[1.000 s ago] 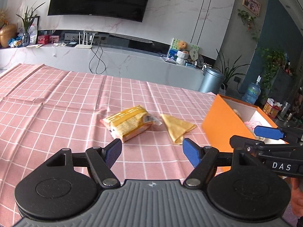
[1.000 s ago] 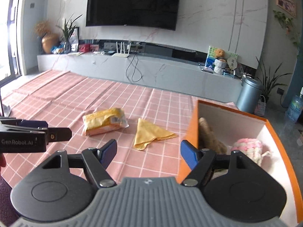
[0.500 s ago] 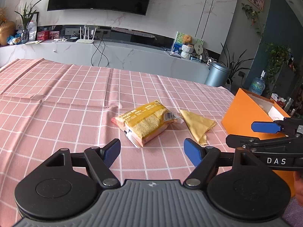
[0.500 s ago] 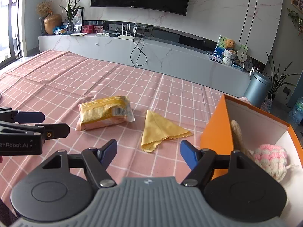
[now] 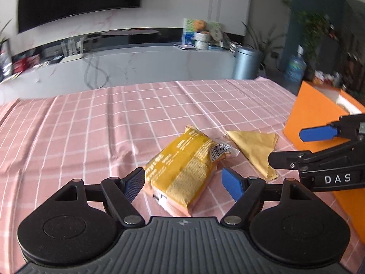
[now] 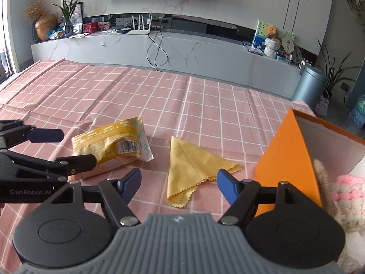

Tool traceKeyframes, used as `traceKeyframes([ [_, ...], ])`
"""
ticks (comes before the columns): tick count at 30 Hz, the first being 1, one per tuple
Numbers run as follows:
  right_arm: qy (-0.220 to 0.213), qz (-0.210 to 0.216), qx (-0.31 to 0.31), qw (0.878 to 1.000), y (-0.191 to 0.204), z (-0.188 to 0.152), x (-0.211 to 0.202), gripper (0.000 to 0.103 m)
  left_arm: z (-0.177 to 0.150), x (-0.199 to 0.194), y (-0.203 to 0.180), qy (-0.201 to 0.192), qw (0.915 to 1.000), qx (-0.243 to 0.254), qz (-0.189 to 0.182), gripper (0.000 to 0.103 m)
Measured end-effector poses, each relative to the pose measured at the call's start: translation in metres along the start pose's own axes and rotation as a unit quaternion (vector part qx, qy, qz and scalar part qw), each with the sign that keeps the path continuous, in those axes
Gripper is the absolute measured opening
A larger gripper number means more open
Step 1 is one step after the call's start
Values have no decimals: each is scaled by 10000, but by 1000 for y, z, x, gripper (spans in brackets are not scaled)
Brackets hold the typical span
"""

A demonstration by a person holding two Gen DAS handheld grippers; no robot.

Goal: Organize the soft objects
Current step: 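Grasp the yellow snack bag with the left tool while the right tool grasps the yellow cloth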

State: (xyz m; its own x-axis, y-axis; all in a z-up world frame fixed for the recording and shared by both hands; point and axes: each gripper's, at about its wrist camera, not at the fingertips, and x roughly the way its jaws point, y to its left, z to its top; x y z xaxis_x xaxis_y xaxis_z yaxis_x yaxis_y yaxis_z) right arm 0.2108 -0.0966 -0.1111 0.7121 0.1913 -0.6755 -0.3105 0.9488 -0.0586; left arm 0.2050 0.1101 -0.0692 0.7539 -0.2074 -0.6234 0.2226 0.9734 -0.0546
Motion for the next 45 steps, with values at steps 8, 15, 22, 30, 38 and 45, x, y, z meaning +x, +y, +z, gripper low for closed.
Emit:
traceKeyframes([
  [8,302,-126,502,9982,-6,4,37,72,10,38,11,196,9965,660,-482,92],
  [15,459,-115,648,9968,-8,3,49,61,14,57,18,333,9950,508,-791,95],
  [22,632,-14,637,9960,-9,-4,55,44,7,62,2,585,9942,720,-546,85],
  [30,528,-46,147,9985,-3,-5,53,1,1,43,-4,606,9981,77,-83,69],
  [38,35,304,-573,9979,21,-20,-16,1,-25,-20,-13,363,9945,-897,410,67],
  [45,147,697,-756,9946,29,-77,-76,1,-54,-77,-27,409,9867,-1406,701,67],
])
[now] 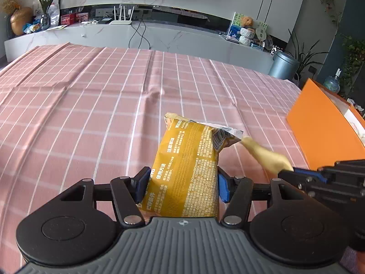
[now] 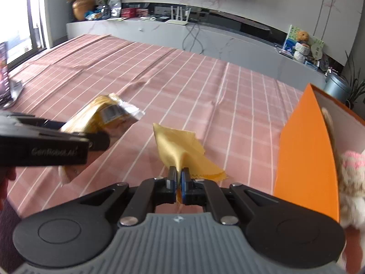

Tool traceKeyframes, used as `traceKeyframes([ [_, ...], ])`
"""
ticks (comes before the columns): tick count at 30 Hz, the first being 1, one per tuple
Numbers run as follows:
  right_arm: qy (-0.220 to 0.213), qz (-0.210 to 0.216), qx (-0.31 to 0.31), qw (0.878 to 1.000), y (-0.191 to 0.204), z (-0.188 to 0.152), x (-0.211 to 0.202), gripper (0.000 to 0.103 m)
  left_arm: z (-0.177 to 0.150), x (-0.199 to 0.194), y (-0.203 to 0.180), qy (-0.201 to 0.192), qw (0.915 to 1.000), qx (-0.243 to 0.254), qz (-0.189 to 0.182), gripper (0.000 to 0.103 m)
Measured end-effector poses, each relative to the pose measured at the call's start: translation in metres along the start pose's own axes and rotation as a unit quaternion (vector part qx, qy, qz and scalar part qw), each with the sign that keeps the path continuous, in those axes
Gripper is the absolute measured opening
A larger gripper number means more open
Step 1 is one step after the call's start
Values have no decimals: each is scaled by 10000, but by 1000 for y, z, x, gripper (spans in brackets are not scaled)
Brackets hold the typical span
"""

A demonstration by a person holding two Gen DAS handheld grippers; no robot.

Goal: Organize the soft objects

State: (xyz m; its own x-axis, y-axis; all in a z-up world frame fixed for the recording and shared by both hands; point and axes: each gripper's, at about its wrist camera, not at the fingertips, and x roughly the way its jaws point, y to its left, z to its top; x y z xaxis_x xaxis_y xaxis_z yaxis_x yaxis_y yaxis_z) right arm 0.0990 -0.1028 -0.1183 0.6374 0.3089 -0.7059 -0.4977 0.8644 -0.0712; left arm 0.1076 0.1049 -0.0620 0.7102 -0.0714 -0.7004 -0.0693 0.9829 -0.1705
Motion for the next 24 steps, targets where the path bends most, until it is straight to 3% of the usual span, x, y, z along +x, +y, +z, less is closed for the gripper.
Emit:
traceKeyframes([
  [7,61,85,123,9999,6,-43,-27,1,-36,-18,-18,115,9999,45,11,67],
  [13,153,125,176,9996,3,-64,-22,2,-53,-20,-29,67,9997,216,-8,67],
  [17,159,198,397,9989,-6,-69,-20,9,-59,-18,-27,67,9997,206,118,68],
  [19,59,230,475,9986,-9,-68,-24,23,-59,-18,-26,61,9998,172,113,68],
  [20,-46,262,509,9984,-10,-68,-28,40,-60,-19,-27,48,9998,156,114,68],
  [21,-142,255,508,9983,-11,-67,-30,50,-60,-19,-27,36,9998,164,133,69],
  [23,-343,182,356,9986,-9,-63,-31,58,-61,-19,-27,16,9997,181,177,70],
  [24,-419,155,250,9987,-8,-61,-29,68,-61,-18,-27,8,9997,168,173,72],
])
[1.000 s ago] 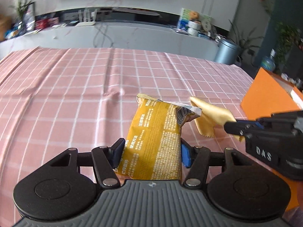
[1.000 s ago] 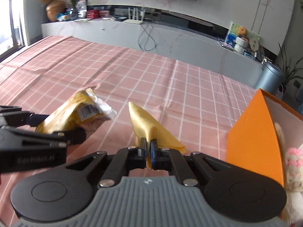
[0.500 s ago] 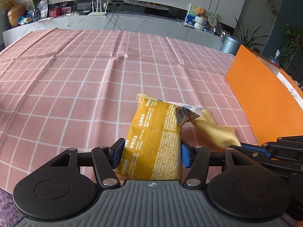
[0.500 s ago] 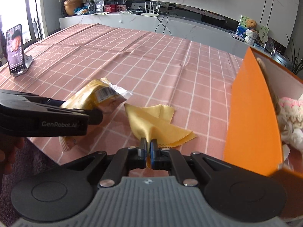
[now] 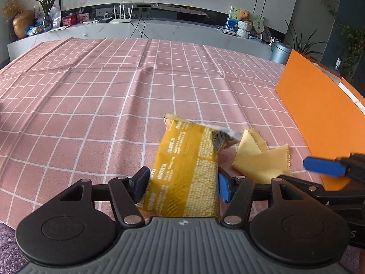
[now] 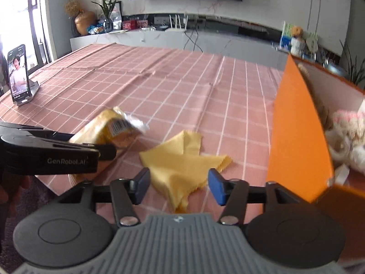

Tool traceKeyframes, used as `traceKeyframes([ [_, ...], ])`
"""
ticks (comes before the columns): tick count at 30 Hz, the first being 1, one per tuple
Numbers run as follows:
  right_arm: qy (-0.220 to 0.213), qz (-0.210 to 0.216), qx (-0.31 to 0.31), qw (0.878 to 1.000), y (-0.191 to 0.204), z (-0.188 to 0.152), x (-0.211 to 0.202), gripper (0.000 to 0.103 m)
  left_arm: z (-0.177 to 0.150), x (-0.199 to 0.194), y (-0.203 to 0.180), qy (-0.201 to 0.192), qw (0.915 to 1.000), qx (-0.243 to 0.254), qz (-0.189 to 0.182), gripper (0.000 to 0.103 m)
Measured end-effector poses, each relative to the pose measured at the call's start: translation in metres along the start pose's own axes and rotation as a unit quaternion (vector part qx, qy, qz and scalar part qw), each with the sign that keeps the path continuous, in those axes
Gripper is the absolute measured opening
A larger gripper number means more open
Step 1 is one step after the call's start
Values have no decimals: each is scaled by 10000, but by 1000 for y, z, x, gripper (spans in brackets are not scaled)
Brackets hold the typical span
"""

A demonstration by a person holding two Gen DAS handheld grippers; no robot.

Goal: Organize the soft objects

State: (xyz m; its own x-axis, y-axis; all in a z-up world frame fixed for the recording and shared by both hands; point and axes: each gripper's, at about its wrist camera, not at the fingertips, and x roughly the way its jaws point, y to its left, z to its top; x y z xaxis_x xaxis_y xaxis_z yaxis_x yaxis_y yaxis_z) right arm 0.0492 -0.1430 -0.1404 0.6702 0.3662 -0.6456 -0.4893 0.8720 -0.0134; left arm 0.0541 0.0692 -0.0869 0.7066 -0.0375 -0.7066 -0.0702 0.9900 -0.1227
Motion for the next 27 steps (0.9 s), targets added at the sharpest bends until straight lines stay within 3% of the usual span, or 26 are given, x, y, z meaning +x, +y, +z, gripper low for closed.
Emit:
traceKeyframes([
  [2,-65,20,-185,9998,1,1,8,81,1,1,1,-5,10000,-28,-25,72],
  [10,151,201,128,9996,1,-1,32,79,3,6,3,-47,10000,-56,-11,80],
  [13,218,220,384,9988,-2,2,38,72,2,8,4,-76,10000,-27,-29,81],
  [16,165,15,84,9998,6,2,40,57,4,10,5,-86,9999,-33,-62,81],
  [19,88,68,-135,9998,13,1,37,43,5,11,5,-98,9999,-1,-82,81],
  [22,56,53,-357,9993,19,1,35,23,5,12,3,-108,9999,96,-78,79],
  [23,37,-44,-404,9992,19,0,36,8,5,13,2,-104,9998,124,-73,77],
  [24,28,-182,-441,9989,18,0,36,1,5,12,2,-99,9998,139,-85,76],
  [27,112,-139,-314,9993,14,4,36,1,6,12,2,-84,9998,175,-103,70],
])
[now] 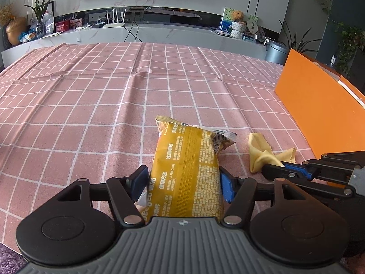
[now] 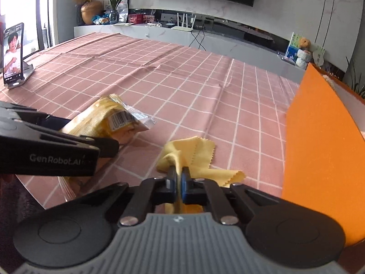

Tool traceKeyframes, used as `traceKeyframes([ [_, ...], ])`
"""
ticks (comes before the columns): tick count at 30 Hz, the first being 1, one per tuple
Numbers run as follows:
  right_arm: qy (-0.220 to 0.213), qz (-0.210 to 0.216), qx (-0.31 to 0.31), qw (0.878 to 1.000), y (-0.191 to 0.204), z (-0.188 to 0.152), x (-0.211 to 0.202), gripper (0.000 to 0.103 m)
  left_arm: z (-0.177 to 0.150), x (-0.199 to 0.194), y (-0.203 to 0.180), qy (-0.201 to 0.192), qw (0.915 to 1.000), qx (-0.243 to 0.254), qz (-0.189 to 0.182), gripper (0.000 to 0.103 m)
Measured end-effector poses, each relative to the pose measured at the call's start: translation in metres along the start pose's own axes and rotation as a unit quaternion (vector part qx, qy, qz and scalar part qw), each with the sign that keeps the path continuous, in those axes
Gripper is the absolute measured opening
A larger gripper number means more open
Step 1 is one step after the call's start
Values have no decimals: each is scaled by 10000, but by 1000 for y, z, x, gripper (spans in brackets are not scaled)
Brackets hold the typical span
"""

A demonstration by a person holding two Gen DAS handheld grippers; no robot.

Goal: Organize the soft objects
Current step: 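Lift and carry the snack bag and yellow cloth with both tools over the box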

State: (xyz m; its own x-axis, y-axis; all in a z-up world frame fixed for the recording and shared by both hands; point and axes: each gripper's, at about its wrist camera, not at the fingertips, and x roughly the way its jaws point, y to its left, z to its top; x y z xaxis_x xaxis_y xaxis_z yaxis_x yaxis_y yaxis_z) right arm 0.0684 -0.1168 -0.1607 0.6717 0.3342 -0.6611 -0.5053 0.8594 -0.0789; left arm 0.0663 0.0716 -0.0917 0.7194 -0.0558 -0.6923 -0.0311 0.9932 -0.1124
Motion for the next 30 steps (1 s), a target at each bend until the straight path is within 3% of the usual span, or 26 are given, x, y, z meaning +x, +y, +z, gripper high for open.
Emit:
traceKeyframes([
  [5,-35,66,-66,10000,1,-1,-10,1,1,-2,0,-12,10000,-25,20,62],
  [10,-413,47,-103,9991,0,7,-32,1,1,-14,-2,-92,9999,-87,34,60],
  [19,-964,-5,126,9953,-17,15,-76,1,19,-55,-19,-629,9978,-155,-173,60],
  [30,-1569,-605,599,9839,-74,23,-134,1,56,-80,-68,-1056,9905,58,-879,60],
])
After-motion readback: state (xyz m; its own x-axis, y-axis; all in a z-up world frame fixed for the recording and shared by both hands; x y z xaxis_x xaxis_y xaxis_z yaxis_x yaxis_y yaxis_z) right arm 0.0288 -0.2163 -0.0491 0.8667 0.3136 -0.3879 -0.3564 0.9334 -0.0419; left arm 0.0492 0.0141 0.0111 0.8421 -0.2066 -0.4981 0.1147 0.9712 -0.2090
